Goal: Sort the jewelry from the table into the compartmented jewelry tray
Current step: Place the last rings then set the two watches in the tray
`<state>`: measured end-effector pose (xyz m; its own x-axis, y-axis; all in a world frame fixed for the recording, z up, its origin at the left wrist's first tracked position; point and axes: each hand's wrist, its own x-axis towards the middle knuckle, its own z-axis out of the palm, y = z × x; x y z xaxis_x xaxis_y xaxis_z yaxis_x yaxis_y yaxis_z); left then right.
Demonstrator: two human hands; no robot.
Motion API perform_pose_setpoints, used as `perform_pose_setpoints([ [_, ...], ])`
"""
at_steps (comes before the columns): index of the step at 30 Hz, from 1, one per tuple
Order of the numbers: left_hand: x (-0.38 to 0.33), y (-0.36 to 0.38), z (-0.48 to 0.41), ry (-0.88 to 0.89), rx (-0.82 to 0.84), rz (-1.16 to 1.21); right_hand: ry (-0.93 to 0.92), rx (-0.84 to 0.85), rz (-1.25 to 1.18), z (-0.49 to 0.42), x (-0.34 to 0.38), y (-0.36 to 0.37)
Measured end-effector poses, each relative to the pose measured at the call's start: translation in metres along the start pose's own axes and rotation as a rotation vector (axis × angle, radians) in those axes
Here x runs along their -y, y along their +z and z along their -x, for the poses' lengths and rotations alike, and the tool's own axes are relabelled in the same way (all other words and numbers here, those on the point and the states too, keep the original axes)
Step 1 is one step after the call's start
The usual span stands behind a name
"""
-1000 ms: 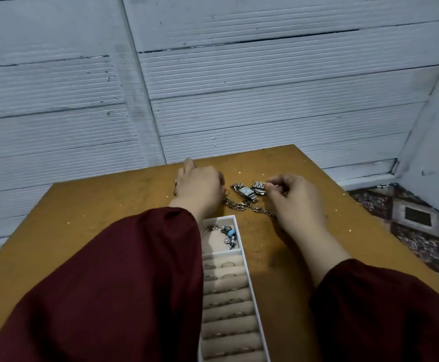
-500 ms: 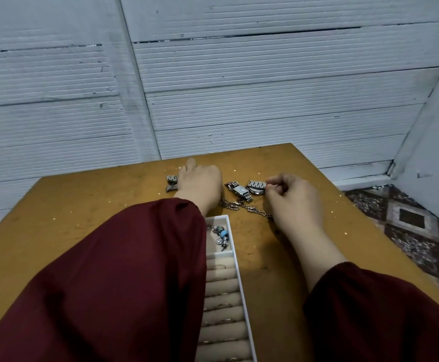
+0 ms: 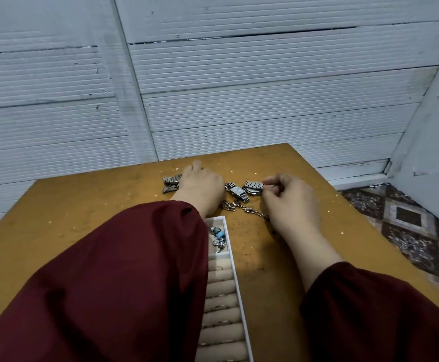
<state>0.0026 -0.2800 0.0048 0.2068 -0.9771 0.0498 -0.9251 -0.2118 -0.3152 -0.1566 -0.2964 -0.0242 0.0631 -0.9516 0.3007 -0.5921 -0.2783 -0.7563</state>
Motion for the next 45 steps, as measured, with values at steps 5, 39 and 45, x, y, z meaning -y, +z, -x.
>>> perform_pose_setpoints([
  [5,0.001,0.000,0.001,-0.013,-0.036,0.002,0.000,-0.001,0.020,0.002,0.002,-0.001],
  [39,0.064,0.005,0.046,-0.385,-0.345,0.724,-0.143,0.152,0.051,-0.009,0.034,0.027],
  [45,0.063,0.002,0.057,-0.346,-0.347,0.750,-0.060,0.122,-0.174,-0.003,0.036,0.018],
])
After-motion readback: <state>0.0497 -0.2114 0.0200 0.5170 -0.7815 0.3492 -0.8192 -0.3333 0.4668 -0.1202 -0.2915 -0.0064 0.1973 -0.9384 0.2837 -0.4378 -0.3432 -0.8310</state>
